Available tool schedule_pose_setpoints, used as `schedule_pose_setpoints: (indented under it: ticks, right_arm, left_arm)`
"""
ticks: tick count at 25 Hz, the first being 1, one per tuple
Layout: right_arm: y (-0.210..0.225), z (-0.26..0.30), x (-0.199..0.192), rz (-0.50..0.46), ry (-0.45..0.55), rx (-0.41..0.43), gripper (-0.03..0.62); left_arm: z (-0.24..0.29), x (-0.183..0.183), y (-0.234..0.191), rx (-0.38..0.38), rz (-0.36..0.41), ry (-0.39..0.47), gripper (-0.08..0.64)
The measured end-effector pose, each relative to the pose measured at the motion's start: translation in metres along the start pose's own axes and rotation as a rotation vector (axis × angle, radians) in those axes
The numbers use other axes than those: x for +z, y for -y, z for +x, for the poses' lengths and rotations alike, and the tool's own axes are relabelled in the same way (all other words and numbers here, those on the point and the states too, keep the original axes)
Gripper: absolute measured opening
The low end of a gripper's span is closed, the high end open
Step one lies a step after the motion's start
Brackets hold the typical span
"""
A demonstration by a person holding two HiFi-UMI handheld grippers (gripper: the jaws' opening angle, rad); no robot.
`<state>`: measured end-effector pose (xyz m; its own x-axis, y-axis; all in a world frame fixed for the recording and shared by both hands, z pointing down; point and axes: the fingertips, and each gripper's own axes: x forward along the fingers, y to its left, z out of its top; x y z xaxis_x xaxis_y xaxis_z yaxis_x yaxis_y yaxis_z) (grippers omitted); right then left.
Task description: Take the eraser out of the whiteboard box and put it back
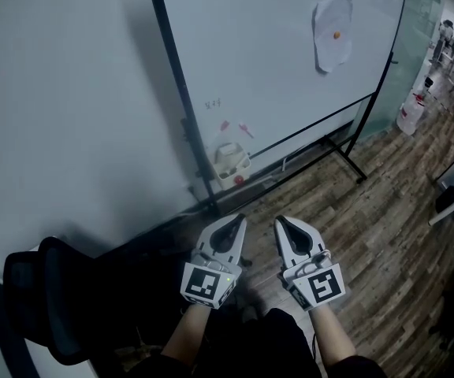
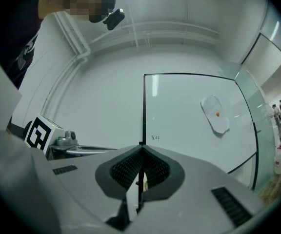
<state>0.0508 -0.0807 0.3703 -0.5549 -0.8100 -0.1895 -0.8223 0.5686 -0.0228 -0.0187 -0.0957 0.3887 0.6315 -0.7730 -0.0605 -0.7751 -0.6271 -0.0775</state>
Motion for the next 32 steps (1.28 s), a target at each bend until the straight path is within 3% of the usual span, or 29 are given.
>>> schedule_pose_setpoints:
  ticks: [7,13,25,32]
  right_arm:
    - [0.019,0.027,-0.013,-0.005,-0.018,0.001,0.003]
    - [0.040,0.061,-0.025,0.020,-0.019,0.060,0.003]
    - [0.073,0.136,-0.047,0.084,-0.042,0.266,0.003]
    - [0.075,0.170,-0.067,0.125,-0.064,0.336,0.003]
  left_arm:
    - [0.022,-0.013,-0.021,0.008,-0.015,-0.016,0.006]
    - [0.048,-0.021,-0.044,0.065,-0.017,-0.031,0.005]
    - [0.092,-0.029,-0.095,0.286,-0.034,-0.079,0.006]
    - [0.100,-0.046,-0.118,0.382,-0.010,-0.112,0.006]
